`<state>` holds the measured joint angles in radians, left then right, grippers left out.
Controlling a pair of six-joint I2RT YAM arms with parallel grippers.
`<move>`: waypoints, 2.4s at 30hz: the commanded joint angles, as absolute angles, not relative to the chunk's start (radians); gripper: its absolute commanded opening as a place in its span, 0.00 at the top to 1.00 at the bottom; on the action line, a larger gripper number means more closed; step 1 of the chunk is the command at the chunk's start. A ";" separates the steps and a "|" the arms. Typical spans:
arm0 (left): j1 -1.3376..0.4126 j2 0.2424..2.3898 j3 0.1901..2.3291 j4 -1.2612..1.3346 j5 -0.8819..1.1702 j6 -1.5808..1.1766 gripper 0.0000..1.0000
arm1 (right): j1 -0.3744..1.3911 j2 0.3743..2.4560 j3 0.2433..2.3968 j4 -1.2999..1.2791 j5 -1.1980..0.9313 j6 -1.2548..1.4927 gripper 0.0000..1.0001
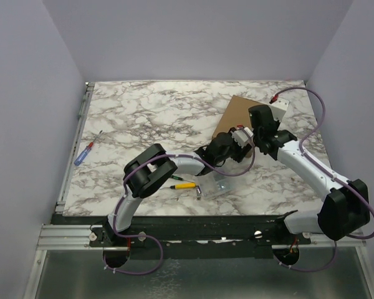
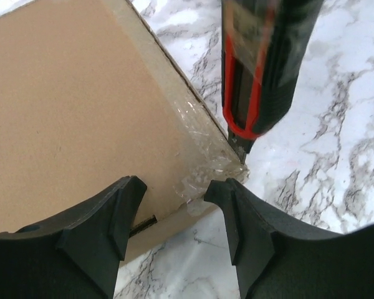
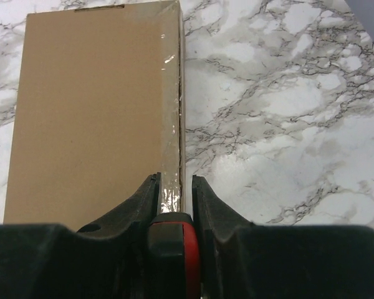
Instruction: Unpack the express box
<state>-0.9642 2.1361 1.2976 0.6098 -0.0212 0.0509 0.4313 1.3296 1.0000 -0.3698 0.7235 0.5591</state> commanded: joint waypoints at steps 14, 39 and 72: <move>-0.957 2.112 1.366 0.351 -0.003 0.008 0.31 | 0.245 1.416 1.361 -0.583 0.639 0.391 1.00; -0.684 1.554 1.282 -0.090 0.009 -0.108 0.23 | 0.151 1.916 1.402 -1.057 0.691 0.329 0.85; -0.669 1.588 1.252 -0.063 -0.001 -0.100 0.22 | -0.008 1.759 1.363 -0.483 0.015 0.370 0.02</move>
<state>-0.6834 1.5772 1.2495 -0.0837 -0.0360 -0.0746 0.0261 1.8069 1.3861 -0.6212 0.2516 0.3264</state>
